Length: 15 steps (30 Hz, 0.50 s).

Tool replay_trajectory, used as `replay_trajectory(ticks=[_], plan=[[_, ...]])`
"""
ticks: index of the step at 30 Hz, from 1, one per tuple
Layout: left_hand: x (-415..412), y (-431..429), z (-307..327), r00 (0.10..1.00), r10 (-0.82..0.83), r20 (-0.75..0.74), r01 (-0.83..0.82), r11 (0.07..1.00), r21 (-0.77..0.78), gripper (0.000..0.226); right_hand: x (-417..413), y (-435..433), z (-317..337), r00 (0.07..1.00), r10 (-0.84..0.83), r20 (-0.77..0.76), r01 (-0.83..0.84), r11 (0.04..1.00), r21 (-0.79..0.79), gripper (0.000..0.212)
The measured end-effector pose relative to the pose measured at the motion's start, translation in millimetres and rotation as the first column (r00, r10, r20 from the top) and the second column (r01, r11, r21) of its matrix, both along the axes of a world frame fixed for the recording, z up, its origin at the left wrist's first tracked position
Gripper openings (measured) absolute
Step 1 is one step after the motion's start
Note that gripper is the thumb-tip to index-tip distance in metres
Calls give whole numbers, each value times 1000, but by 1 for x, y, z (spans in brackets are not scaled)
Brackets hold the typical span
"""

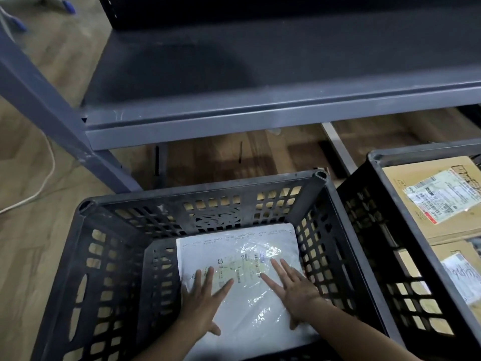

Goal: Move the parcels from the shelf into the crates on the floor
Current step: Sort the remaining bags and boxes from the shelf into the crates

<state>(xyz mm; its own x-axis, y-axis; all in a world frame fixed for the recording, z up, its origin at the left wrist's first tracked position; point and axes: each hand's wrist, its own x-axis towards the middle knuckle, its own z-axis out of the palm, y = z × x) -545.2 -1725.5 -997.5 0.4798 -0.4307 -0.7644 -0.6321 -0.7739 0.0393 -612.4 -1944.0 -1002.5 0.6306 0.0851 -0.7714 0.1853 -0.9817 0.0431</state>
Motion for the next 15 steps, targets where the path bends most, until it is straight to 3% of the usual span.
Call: replay_trajectory(ticks=[6, 9, 12, 15], plan=[[2, -9, -1, 1000, -24, 5, 24, 995, 92, 113, 0, 13, -5, 1000, 9, -6, -10, 995, -97, 118], [10, -9, 6, 1000, 3, -14, -2, 997, 73, 107, 12, 7, 7, 999, -25, -35, 25, 1000, 6, 109], [33, -19, 18, 998, -4, 61, 2, 1000, 26, 104, 31, 0, 24, 993, -117, 28, 113, 988, 103, 100], [53, -25, 19, 995, 23, 95, -22, 1000, -8, 115, 40, -7, 23, 982, -186, 33, 182, 978, 98, 116]])
